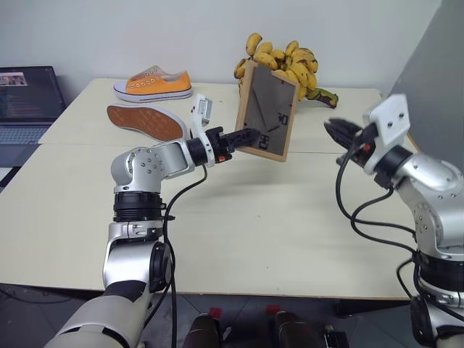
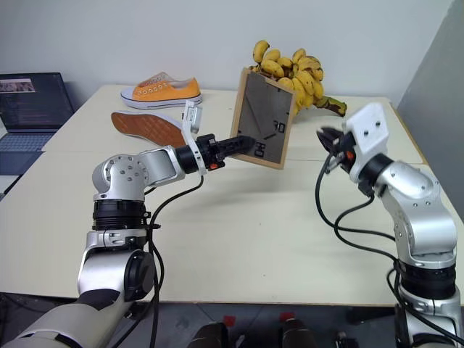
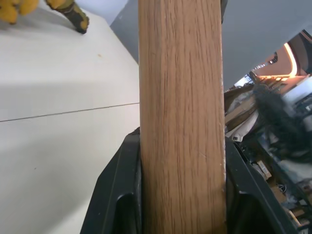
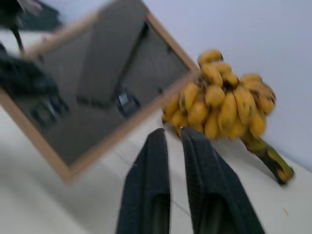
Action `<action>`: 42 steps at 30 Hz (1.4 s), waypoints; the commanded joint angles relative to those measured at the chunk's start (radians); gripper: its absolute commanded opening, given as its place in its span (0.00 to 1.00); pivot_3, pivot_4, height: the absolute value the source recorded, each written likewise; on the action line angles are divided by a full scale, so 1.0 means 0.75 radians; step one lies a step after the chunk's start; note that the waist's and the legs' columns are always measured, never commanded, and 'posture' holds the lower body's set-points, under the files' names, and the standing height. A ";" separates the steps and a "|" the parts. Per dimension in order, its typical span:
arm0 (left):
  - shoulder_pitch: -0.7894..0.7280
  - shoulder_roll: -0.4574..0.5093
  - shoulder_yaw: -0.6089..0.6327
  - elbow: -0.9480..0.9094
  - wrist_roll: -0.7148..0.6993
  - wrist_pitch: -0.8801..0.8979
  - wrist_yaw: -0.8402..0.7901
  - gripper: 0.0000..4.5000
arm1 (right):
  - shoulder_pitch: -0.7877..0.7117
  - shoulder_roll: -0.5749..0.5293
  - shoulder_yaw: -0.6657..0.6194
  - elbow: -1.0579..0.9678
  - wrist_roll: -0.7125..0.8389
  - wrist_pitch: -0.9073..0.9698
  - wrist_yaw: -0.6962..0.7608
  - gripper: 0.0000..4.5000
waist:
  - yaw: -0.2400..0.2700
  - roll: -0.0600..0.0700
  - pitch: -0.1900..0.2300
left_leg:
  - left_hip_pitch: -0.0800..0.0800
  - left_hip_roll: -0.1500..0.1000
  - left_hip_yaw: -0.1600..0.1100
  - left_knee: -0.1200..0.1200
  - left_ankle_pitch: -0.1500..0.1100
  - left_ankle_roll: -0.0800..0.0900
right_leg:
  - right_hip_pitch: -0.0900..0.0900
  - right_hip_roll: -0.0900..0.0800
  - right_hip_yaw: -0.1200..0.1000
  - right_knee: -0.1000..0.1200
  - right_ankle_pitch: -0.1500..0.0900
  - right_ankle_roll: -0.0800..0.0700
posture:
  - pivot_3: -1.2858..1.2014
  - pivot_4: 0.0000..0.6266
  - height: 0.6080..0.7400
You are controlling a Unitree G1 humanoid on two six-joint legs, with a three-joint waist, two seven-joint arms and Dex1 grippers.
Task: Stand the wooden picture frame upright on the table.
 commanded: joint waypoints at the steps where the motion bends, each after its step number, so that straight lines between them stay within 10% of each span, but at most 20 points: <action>1: -0.049 -0.007 0.010 -0.102 -0.063 0.009 -0.045 0.29 | -0.124 0.042 0.017 -0.048 0.047 0.083 -0.080 0.35 | 0.002 0.000 0.000 | -0.001 0.000 0.000 0.001 0.000 0.000 | -0.001 0.000 0.000 0.000 0.000 0.000 | 0.52 0.24 1.00; 20: -0.036 0.062 -0.138 -0.272 -0.019 -0.050 -0.228 0.29 | -0.256 0.169 0.087 0.203 0.101 0.016 -0.094 0.39 | -0.001 0.001 0.000 | -0.007 0.000 -0.001 0.001 0.000 0.000 | -0.009 0.000 -0.001 0.004 0.000 0.000 | 0.52 0.24 1.00; 29: -0.038 0.059 -0.137 -0.239 0.005 -0.062 -0.217 0.29 | -0.210 0.122 0.064 0.183 0.106 0.020 -0.111 0.76 | -0.001 0.001 0.000 | -0.007 0.000 0.000 0.000 0.000 0.000 | -0.009 0.000 -0.001 0.003 0.000 0.000 | 0.52 0.24 1.00; 42: -0.100 0.042 -0.172 -0.039 0.121 -0.181 -0.243 0.29 | -0.269 0.307 0.127 0.083 0.174 0.096 -0.237 0.76 | -0.001 0.001 0.000 | -0.007 0.000 -0.001 0.000 0.000 0.000 | -0.010 0.000 -0.001 0.004 0.000 0.000 | 0.52 0.24 1.00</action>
